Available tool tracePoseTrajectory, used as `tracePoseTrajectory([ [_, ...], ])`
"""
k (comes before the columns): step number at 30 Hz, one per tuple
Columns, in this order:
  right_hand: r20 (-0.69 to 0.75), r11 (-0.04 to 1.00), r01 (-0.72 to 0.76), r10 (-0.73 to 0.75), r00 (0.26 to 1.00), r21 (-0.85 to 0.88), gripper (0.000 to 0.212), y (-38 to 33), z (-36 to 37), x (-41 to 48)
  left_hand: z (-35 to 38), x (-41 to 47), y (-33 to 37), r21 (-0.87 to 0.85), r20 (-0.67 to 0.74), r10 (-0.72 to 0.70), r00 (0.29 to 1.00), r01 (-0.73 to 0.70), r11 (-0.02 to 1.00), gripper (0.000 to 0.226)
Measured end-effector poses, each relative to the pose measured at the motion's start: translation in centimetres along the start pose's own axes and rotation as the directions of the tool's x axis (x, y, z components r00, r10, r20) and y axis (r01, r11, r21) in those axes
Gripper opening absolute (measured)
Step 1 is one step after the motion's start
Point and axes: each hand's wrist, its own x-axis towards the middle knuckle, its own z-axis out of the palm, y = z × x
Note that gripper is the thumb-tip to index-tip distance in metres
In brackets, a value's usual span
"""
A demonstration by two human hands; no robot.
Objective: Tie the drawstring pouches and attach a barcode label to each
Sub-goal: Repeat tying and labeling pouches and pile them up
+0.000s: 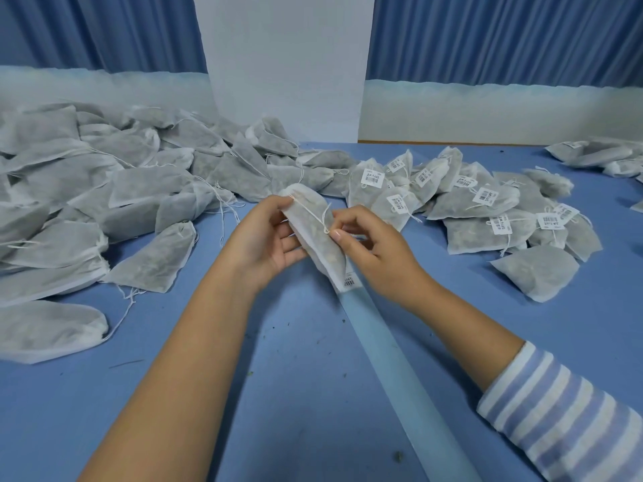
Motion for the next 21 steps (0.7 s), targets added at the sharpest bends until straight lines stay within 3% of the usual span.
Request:
tracePoseTrajectory([
  [6, -0.086, 1.000, -0.001, 0.003, 0.996, 0.027, 0.013, 0.2, 0.0, 0.1, 0.7, 0.1, -0.5, -0.027, 0.075, 0.063, 0.995, -0.061, 0.998, 0.018],
  [8, -0.116, 1.000, 0.027, -0.028, 0.993, -0.008, 0.010, 0.4, -0.2, 0.2, 1.1, 0.1, -1.0, 0.080, 0.083, 0.108, 0.991, -0.114, 0.990, 0.010],
  [12, -0.077, 0.994, 0.064, -0.072, 0.994, -0.093, 0.013, 0.6, -0.4, 0.2, 1.2, 0.1, -2.1, 0.287, 0.044, 0.102, 0.994, -0.110, 0.952, 0.022],
  [16, -0.088, 0.979, -0.181, 0.174, 0.981, -0.089, 0.007, 1.1, -1.2, 0.8, 0.1, 0.7, -1.9, 0.411, -0.082, 0.126, 0.989, -0.082, 0.908, 0.006],
  [19, -0.015, 0.856, -0.439, 0.453, 0.892, -0.274, 0.013, 2.0, -2.4, 1.1, -1.2, 1.1, -1.2, 0.438, -0.188, 0.100, 0.977, -0.008, 0.899, 0.008],
  [21, 0.079, 0.796, -0.498, 0.553, 0.829, -0.344, 0.019, 2.4, -2.6, 0.8, -2.0, 1.1, -0.8, 0.476, -0.193, 0.034, 0.981, 0.064, 0.877, 0.008],
])
